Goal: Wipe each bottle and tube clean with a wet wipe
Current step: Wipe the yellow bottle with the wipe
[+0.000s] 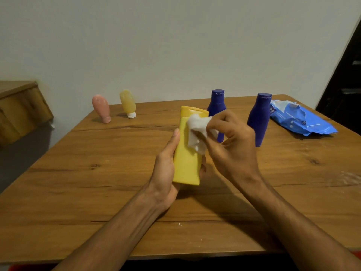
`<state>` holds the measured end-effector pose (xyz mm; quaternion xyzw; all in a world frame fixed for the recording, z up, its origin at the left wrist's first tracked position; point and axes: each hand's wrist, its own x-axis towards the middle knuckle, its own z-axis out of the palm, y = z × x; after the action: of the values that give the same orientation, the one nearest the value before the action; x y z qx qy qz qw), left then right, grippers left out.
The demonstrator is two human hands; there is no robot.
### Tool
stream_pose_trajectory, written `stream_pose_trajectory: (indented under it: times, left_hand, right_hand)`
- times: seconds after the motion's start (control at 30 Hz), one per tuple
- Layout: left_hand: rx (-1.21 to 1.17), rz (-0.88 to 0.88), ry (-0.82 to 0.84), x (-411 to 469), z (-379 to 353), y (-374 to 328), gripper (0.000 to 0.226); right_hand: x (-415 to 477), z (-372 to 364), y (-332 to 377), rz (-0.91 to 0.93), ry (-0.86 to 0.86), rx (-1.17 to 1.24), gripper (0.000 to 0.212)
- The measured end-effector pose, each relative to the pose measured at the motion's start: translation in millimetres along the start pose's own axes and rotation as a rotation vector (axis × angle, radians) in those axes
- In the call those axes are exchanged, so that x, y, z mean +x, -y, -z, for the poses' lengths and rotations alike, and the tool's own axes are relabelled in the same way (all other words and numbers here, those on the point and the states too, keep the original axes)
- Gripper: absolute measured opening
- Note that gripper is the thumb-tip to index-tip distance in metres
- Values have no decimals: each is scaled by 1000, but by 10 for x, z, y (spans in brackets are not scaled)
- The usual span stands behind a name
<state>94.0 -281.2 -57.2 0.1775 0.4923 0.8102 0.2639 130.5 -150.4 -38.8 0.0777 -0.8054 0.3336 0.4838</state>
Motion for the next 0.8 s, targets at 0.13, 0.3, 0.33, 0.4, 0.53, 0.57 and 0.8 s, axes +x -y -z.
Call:
stream_pose_trajectory:
  times: [0.13,0.3,0.33,0.4,0.53,0.57,0.8]
  left_hand:
    - [-26,6,-1,4,-8,12,44]
    - [-100,29,-28,26,38,-22,46]
    - [-104,30,-24,21,24,-18,45]
    - [-110,39,-15,22,-2,1,44]
    - [-117,62,-38,42,14,5,46]
    - [-117,69,-47,50,34,0,48]
    - [-177,119,-95,76,94,-42,53]
  right_hand:
    - [7,0,11,-14,11,-9,10]
    - [-5,-15,60,-29,254,58,25]
    - [1,-19,47,-33,207,57,22]
    - [17,-20,16,-42,107,37,14]
    - [21,-17,6,-48,146,33,22]
    - [14,-25,22,-61,193,23,25]
    - [2,-27,95,-122,437,2,23]
